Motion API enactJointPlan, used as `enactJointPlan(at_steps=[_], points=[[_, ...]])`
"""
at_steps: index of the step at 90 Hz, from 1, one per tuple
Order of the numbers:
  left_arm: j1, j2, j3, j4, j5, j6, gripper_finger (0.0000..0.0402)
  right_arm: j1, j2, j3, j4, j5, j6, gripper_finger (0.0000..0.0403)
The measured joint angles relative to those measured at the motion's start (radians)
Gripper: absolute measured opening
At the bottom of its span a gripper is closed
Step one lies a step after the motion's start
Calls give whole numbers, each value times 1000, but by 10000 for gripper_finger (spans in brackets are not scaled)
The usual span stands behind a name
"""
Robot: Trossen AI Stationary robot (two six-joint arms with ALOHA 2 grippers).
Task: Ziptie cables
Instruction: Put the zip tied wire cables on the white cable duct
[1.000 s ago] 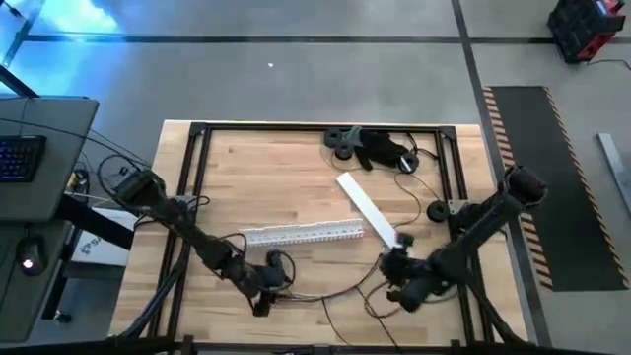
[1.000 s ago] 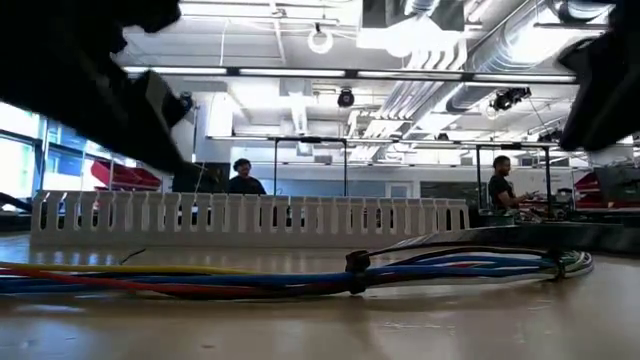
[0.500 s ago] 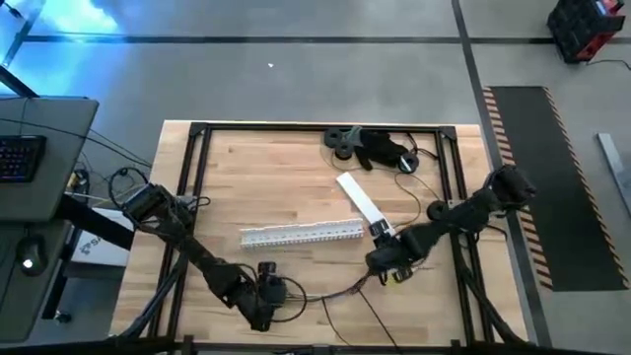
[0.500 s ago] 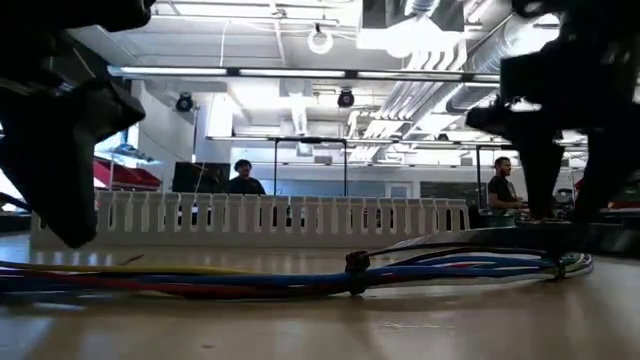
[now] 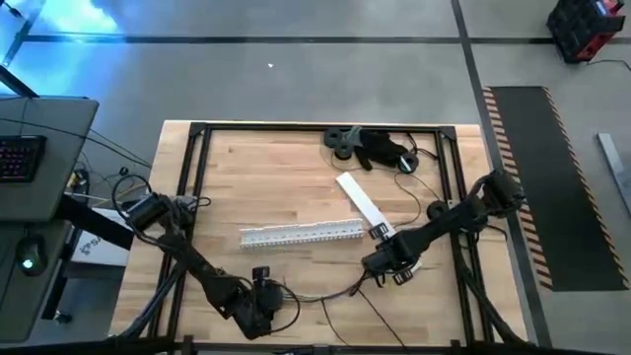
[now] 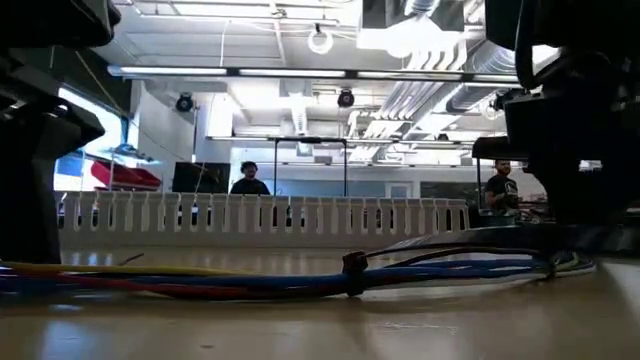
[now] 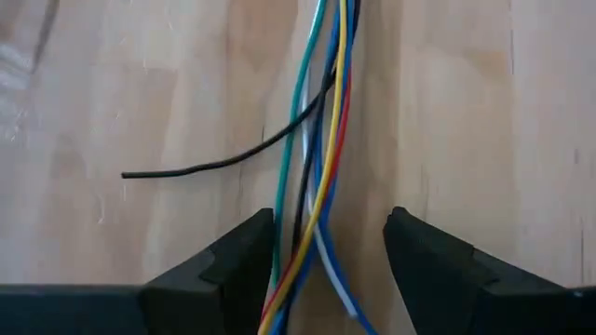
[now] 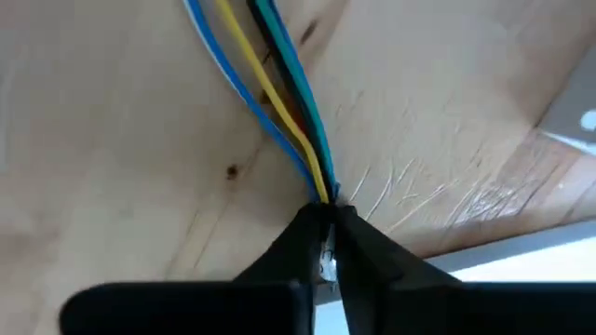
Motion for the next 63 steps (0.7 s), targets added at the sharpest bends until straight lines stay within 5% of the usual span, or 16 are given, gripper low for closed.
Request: enactJointPlan(at_steps=[24,49,63], points=[[9,34,4,-50,12,-59,175,35,-4,-2,2,22,51,7],[10,32,4,-56,50,-10,18,72,-11,-3,3,67,155,2],[-7,-10,-2,-108,42,15,14,82,-15,-5,5,71,180,1]])
